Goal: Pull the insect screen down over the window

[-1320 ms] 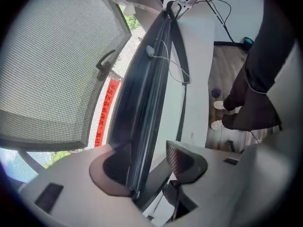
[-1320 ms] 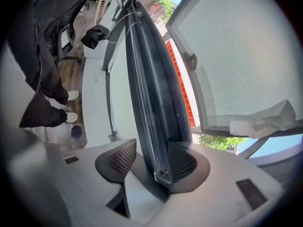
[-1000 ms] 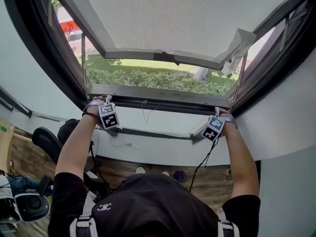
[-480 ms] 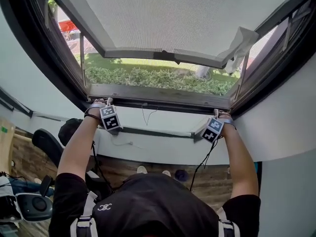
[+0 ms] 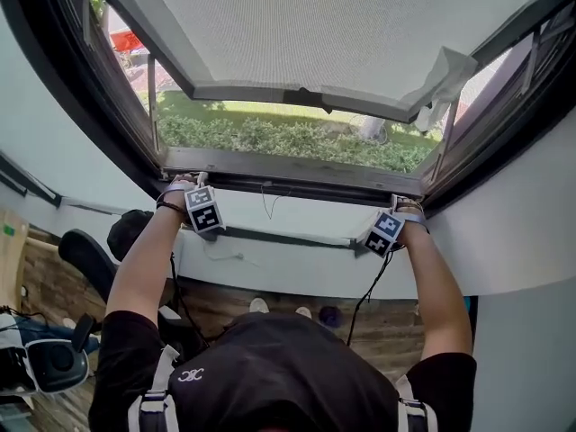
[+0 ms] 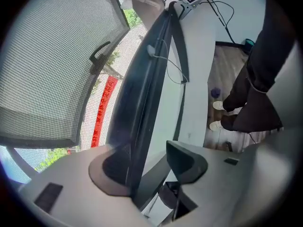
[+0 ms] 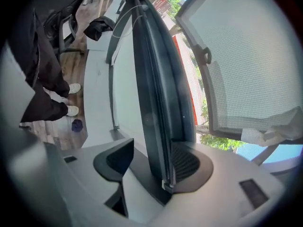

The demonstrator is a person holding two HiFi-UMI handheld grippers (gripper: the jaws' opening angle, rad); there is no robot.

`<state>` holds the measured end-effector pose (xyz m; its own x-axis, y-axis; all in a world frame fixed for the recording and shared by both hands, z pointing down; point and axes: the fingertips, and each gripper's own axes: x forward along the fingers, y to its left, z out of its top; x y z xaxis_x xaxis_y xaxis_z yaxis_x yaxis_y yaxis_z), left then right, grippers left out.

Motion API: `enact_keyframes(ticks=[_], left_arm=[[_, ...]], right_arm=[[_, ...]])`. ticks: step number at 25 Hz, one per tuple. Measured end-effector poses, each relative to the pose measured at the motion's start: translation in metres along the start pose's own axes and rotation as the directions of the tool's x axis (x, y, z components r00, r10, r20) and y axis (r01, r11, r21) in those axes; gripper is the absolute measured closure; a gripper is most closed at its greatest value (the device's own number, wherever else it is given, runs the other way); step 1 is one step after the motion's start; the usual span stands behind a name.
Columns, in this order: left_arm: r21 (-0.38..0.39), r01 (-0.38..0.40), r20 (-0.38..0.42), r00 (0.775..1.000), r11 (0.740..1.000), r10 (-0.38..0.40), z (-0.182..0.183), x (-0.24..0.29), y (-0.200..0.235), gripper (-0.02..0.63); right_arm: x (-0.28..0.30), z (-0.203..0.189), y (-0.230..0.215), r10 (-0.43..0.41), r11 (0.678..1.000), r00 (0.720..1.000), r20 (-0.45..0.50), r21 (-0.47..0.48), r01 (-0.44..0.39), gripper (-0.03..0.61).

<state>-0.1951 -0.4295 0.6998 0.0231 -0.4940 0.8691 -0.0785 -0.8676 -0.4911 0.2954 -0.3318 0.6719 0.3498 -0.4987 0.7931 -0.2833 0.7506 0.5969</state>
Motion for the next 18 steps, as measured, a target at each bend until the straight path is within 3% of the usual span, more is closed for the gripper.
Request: enact_keyframes(ticks=[6,10,12,15,18], left_arm=[[-0.029,-0.050,-0.003,0.999,0.998,0.050,0.000,0.006,0.001,0.383],[0.004,-0.030,-0.022,0.999,1.000,0.030,0.000,0.007,-0.001,0.383],[0.003,-0.037,-0.009,0.999,0.999,0.037,-0.001,0.007,0.000,0.383],[-0.010,-0.085,0.008,0.996,0.996,0.086,-0.002,0.007,0.005,0.415],[-0.031,-0.119,0.003,0.993,0.992,0.119,-0.003,0.007,0.004,0.397]], right_arm=[[0.008,0.003,0.002,-0.043,0.999,0.999,0.014,0.012,0.043,0.288],[0.007,0.001,0.006,-0.031,0.999,1.000,0.001,0.036,0.031,0.296],[0.011,0.003,0.003,-0.066,0.997,0.998,0.025,0.044,0.065,0.295],[0.019,0.006,0.000,-0.135,0.989,0.989,0.065,0.064,0.131,0.287],[0.017,0.007,0.004,-0.131,0.989,0.990,0.050,0.077,0.127,0.263]])
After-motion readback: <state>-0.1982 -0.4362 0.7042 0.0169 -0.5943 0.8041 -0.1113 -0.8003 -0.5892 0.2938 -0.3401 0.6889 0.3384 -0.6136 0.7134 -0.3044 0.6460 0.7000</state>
